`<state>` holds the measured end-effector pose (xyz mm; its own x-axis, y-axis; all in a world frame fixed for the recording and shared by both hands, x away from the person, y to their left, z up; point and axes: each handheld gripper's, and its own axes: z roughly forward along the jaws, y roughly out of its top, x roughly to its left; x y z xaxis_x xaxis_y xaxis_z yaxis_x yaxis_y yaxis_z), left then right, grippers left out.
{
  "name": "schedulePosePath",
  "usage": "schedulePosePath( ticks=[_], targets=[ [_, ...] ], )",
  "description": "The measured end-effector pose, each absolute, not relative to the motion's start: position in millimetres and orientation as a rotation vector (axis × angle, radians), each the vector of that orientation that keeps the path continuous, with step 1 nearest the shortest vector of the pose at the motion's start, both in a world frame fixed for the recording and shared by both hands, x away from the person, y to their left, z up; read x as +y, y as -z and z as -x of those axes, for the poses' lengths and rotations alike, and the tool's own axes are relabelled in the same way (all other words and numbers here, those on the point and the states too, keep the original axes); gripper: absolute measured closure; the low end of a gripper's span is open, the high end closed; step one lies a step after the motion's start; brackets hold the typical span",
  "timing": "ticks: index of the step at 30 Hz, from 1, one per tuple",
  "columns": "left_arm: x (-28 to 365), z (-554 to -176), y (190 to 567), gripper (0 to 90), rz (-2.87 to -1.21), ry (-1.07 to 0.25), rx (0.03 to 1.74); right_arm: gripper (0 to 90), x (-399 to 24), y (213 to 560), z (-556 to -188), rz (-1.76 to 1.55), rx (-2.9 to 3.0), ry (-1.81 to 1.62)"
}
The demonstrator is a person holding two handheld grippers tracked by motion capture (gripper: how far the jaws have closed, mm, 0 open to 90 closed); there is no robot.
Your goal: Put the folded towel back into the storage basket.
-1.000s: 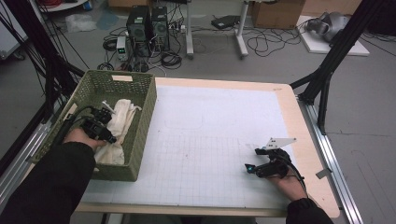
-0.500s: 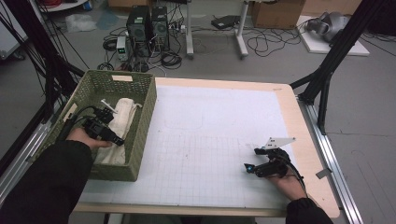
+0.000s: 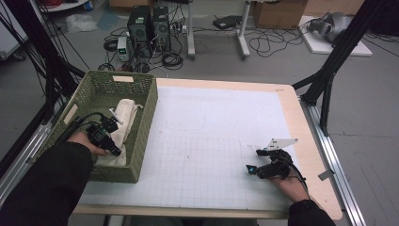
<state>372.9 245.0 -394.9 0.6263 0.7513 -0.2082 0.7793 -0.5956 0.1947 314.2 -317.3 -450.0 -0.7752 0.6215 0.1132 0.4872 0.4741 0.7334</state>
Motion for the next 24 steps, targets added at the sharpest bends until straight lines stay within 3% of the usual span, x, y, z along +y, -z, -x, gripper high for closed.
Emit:
schedulePosePath(
  ticks=[9,19,24],
  targets=[
    [245.2,-371.4,387.2,74.3,-2.558,0.074,1.184,16.0,-317.5,449.9,-314.2,-0.969,2.549,-1.185],
    [248.3,-366.4,357.9,65.4,-2.316,-0.112,1.151,15.9,-317.1,448.8,-313.2,-0.962,2.542,-1.191],
    [245.8,-365.6,354.0,60.0,-2.236,-0.134,1.15,15.9,-318.8,445.0,-311.2,-0.961,2.507,-1.214]
  ],
)
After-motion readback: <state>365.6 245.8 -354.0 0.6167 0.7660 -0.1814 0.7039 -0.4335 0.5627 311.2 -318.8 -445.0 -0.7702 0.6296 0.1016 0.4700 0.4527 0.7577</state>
